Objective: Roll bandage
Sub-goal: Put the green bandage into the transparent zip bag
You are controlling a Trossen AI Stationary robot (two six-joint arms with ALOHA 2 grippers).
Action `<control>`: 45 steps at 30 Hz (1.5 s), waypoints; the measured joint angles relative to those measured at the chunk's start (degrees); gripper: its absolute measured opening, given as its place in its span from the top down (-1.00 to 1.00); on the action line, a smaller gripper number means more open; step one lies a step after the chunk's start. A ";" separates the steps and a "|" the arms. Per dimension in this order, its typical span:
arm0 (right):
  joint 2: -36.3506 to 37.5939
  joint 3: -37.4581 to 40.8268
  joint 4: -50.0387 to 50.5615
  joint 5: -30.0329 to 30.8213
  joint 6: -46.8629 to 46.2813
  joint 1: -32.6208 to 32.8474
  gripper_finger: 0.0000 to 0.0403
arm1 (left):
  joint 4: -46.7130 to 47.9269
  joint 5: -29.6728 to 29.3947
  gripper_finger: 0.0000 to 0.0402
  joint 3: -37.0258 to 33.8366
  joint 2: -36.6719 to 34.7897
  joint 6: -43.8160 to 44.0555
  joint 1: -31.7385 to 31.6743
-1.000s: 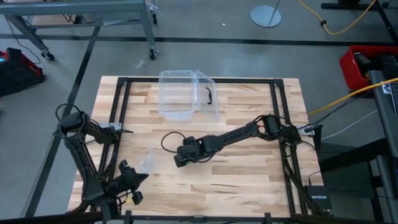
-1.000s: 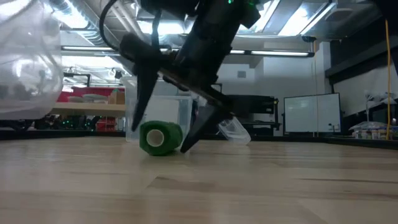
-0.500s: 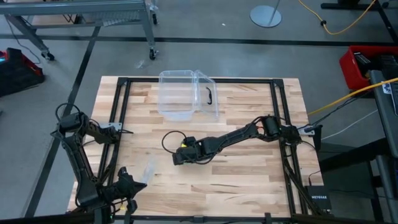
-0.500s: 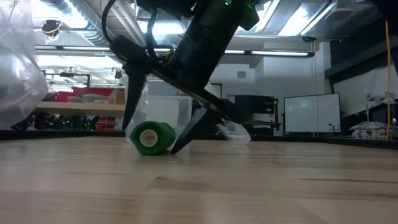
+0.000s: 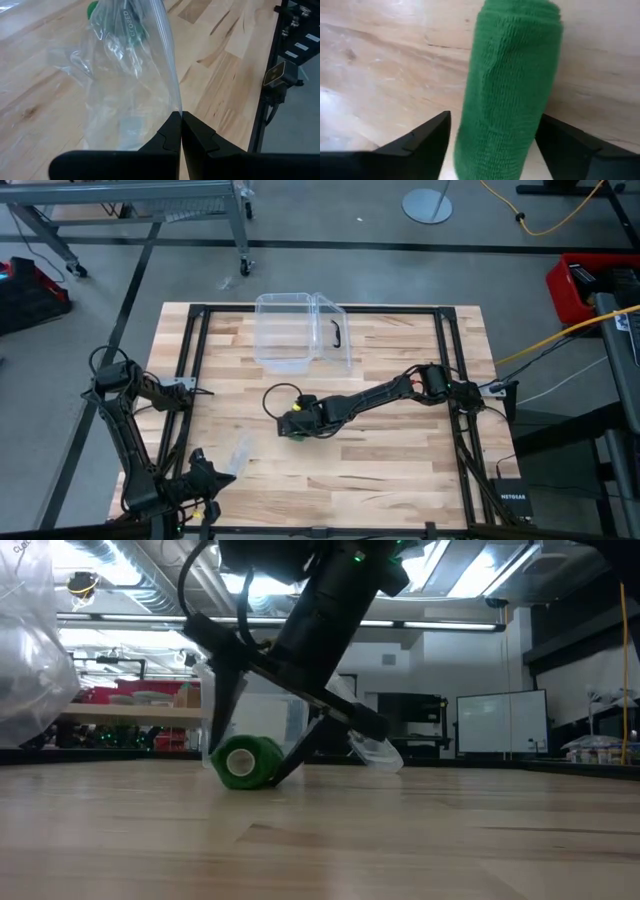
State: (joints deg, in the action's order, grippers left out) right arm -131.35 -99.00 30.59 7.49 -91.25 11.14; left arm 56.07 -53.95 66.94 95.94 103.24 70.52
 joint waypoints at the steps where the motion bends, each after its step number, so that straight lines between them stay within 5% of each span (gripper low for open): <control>1: -0.21 -0.03 0.38 -0.01 -0.01 0.02 -0.32 | 0.01 0.00 1.00 0.00 0.01 0.00 0.00; 12: -2.62 -0.03 0.54 -2.70 1.86 0.00 0.25 | -0.11 0.00 1.00 0.00 0.00 0.24 0.00; 22: -2.71 -3.09 -0.90 -13.07 32.55 0.15 0.32 | 0.00 0.09 1.00 0.00 0.00 -2.40 0.00; 29: -3.33 -12.76 -0.38 -21.24 49.49 3.01 0.33 | 0.02 7.04 1.00 0.00 0.00 -4.37 0.00; 40: -3.05 -20.90 -1.70 -16.23 43.25 10.28 0.33 | 2.64 7.36 1.00 0.00 0.02 -1.69 -2.72; 45: -3.10 -20.87 -10.13 -15.42 43.53 13.50 0.34 | 2.77 7.29 1.00 -0.02 0.17 -3.59 -5.65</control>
State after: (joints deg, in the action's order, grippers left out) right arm -134.45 -119.86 20.46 -7.94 -47.72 24.64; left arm 58.85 -46.66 66.92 96.12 99.66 64.87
